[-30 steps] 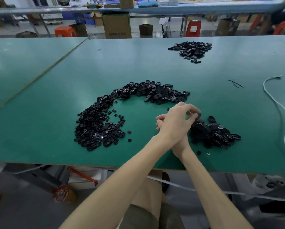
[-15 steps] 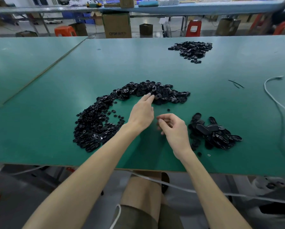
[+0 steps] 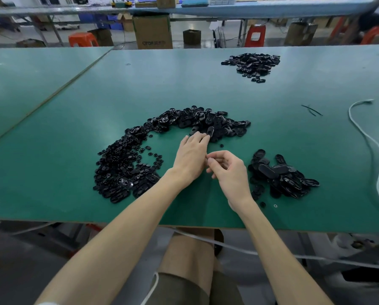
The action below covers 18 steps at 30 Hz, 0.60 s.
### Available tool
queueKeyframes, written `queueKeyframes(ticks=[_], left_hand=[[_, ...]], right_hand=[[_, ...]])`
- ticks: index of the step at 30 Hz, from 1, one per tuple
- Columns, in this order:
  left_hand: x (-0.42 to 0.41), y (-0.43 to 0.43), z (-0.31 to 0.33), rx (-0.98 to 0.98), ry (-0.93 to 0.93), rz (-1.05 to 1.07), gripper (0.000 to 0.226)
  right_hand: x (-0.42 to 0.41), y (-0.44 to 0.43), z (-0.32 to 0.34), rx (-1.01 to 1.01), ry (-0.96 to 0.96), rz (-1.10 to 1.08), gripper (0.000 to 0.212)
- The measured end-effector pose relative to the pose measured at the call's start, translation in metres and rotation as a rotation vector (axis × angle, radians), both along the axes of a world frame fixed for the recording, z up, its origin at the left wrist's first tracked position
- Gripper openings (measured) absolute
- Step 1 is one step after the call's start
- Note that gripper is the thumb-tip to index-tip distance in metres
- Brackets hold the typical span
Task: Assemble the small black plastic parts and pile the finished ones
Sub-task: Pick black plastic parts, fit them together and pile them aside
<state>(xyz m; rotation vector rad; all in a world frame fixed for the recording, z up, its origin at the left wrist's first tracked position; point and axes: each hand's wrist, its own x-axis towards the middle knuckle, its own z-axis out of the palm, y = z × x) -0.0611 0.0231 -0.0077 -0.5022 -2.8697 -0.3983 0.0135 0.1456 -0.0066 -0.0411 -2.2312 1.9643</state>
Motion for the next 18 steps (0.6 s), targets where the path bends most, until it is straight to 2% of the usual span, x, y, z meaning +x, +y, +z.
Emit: queueKeyframes(ticks=[6, 13, 16, 18], left_hand=[[0.014, -0.004, -0.003, 0.056, 0.011, -0.014, 0.058], [0.024, -0.003, -0.002, 0.060, 0.145, 0.061, 0.024], [0.023, -0.001, -0.001, 0.146, 0.179, 0.116, 0.021], [0.021, -0.001, -0.002, 0.171, 0.178, 0.075, 0.027]], right_hand=[[0.000, 0.000, 0.001, -0.007, 0.001, -0.005, 0.011], [0.001, 0.001, 0.000, -0.004, 0.004, -0.010, 0.012], [0.000, 0.001, -0.001, -0.001, 0.003, -0.004, 0.012], [0.000, 0.001, -0.001, -0.009, 0.001, -0.006, 0.011]])
